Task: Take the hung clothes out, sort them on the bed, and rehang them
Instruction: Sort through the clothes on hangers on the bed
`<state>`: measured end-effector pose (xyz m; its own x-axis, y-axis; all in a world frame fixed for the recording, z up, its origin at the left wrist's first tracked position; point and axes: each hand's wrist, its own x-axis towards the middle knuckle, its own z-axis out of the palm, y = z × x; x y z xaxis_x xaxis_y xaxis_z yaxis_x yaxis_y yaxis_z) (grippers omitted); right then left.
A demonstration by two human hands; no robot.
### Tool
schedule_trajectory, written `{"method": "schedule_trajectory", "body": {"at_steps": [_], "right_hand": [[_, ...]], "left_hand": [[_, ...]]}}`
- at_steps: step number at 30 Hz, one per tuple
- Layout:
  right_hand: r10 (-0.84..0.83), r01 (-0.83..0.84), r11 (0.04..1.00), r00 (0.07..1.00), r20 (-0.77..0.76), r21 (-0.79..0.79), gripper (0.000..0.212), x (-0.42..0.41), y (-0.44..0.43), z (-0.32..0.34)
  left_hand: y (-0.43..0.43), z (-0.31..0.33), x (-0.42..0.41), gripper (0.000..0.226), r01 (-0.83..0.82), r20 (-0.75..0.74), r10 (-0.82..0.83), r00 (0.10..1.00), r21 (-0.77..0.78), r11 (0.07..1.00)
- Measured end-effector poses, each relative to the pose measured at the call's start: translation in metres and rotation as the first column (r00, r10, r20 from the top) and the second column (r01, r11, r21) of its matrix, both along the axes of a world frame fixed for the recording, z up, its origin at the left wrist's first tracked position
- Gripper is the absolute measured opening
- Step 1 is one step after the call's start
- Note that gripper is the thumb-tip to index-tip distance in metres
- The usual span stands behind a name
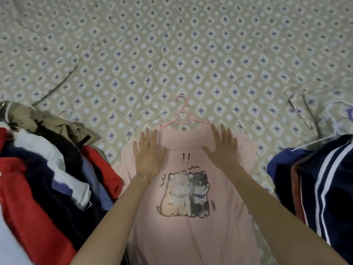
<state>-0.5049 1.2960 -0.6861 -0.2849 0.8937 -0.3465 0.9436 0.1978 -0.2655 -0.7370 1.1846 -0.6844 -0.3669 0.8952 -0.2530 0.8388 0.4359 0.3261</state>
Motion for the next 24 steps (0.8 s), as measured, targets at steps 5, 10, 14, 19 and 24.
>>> {"method": "schedule_trajectory", "body": {"at_steps": [5,10,14,19,24], "right_hand": [[0.009,-0.009,1.0,0.999,0.037,0.022,0.085,-0.004,0.024,-0.048],[0.009,-0.002,0.994,0.998,-0.061,0.106,0.082,-0.004,0.041,-0.07],[0.007,0.014,0.967,0.997,-0.081,0.255,0.077,-0.008,0.039,-0.076],[-0.039,0.058,0.963,0.996,-0.077,0.264,0.056,-0.004,0.028,-0.055],[-0.041,0.049,0.995,0.996,-0.084,0.088,0.045,0.02,0.004,0.016]], "left_hand": [[0.016,-0.048,-0.008,0.062,-0.004,0.001,0.004,1.0,0.063,0.998],[0.027,-0.078,-0.02,0.054,-0.001,-0.048,0.009,0.999,0.166,0.986],[0.032,-0.081,-0.025,0.041,-0.004,-0.08,0.031,0.996,0.324,0.946],[0.02,-0.052,-0.025,0.037,0.021,-0.064,-0.002,0.998,0.306,0.952],[0.0,0.022,-0.014,0.04,0.032,0.035,-0.045,0.998,0.324,0.946]]}}
